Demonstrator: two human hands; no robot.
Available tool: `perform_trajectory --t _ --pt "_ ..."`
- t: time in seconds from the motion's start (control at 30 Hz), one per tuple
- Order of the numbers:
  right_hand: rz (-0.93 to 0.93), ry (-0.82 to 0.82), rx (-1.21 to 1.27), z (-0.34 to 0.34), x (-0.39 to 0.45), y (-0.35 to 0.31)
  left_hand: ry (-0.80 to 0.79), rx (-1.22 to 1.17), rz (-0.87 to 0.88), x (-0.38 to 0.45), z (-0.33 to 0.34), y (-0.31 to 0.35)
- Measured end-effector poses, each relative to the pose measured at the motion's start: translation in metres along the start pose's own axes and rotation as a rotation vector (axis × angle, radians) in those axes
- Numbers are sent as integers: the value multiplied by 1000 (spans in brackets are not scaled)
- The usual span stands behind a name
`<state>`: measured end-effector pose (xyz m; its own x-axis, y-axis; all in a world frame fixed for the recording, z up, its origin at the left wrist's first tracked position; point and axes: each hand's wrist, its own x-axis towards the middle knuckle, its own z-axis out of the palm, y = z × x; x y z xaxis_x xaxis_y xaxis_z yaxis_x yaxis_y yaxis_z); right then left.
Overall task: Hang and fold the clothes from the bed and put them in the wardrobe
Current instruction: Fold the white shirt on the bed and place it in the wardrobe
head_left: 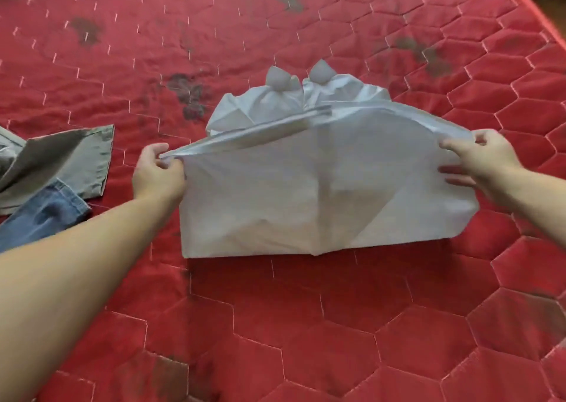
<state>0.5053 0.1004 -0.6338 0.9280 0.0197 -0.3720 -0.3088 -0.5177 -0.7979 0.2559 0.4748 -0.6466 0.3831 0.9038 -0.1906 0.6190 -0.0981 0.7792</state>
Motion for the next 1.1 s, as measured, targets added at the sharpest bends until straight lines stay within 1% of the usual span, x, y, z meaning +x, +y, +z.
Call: perform_trajectory --t 0.03,0.1,0.13,0.17,0.2,0.23,0.27,0.3,0.33,0.4,0.43,0.5,0.57,0.6,0.63,0.67,0.7,0.73,0.8,0.93,1.0,1.03,1.1 --pt "-76 32 -145 7 3 1 -15 131 44 1 7 -3" --pt "-336 41 -502 23 -3 12 -132 355 265 -16 20 -12" --pt "-490 -8 -609 32 -13 21 -217 427 401 -30 27 -17" --pt "-632 -91 -687 43 -22 30 -315 510 520 -44 35 -25" --pt "-759 -183 -754 53 -31 40 -421 612 597 -56 43 -33" --pt "-854 -259 -829 65 -38 52 -536 724 635 -66 51 -42" --pt "-899 -329 -926 77 -43 64 -638 826 639 -73 60 -53" --pt "-892 -393 -1033 86 -45 72 -701 897 634 -76 67 -65" --pt "-855 -433 -1128 94 -44 79 -723 939 634 -76 72 -75" --pt "-757 -460 -1222 102 -40 83 -703 961 645 -74 77 -85" --pt "-766 -434 -1224 103 -40 83 -684 963 658 -74 76 -85" --pt "-873 -396 -1130 99 -47 84 -655 948 752 -81 76 -79" --pt "-1070 -410 -1045 95 -61 92 -645 904 911 -90 79 -71" --pt "-1136 -439 -1051 95 -68 96 -646 907 971 -94 84 -67" --pt "-1159 -466 -1079 98 -74 97 -655 919 995 -97 90 -63" --pt "-1132 -483 -1119 102 -79 94 -660 925 985 -98 96 -59" --pt "-1088 -467 -1150 108 -80 90 -701 951 922 -99 101 -55" --pt "-1050 -429 -1167 114 -79 85 -731 969 868 -98 105 -51" --pt "-1023 -367 -1155 123 -75 72 -766 993 829 -96 105 -44" --pt "-1103 -361 -1100 119 -82 60 -859 1053 839 -99 89 -37" --pt "-1148 -403 -1118 112 -97 61 -938 1076 835 -110 76 -36" --pt "-1156 -453 -1144 107 -106 63 -990 1082 826 -117 70 -37" --pt "-1117 -604 -1243 100 -126 61 -1079 1080 831 -135 58 -43"
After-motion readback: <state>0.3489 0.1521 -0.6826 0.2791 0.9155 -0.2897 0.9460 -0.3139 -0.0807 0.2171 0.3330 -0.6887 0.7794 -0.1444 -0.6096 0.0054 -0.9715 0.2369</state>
